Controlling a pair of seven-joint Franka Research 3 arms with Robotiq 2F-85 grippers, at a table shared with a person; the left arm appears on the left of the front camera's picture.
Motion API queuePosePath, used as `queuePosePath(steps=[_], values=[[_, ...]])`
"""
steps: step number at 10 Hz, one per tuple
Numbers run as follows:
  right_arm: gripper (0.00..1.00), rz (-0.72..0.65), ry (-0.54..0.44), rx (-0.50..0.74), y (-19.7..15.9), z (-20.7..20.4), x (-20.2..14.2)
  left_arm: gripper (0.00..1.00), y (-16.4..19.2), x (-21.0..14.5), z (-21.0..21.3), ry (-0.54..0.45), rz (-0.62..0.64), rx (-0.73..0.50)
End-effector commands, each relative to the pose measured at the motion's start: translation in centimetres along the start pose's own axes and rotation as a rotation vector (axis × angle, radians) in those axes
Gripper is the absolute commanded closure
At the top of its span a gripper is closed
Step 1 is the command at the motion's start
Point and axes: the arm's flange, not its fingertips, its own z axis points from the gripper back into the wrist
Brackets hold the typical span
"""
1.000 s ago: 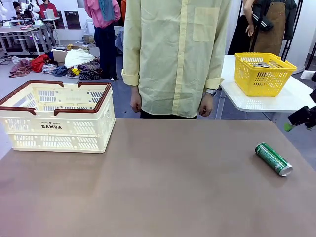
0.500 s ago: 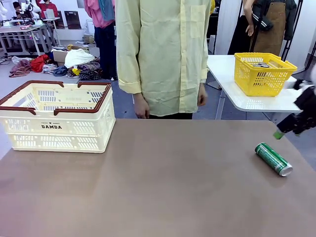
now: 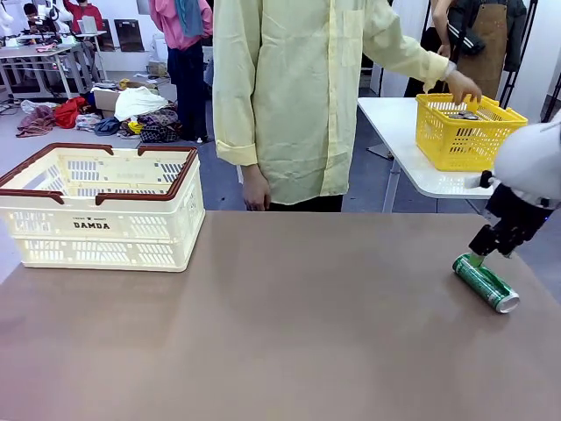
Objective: Place the drinks into the Shopping basket.
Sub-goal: Pick up one drink and place it into the Shopping basket.
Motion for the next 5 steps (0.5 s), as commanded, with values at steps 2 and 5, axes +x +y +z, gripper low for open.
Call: queuePosePath(steps=[2, 5], values=[[0.00, 0.022, 0.105, -0.007, -1.1, -3.2, 2.3, 0.00, 0.1, -0.2, 0.3, 0.013, -0.021, 0.000], [0.00, 0.011, 0.153, 0.025, -1.3, -4.7, 2.4, 0.00, 0.1, -0.2, 0.3, 0.013, -0.021, 0.000]])
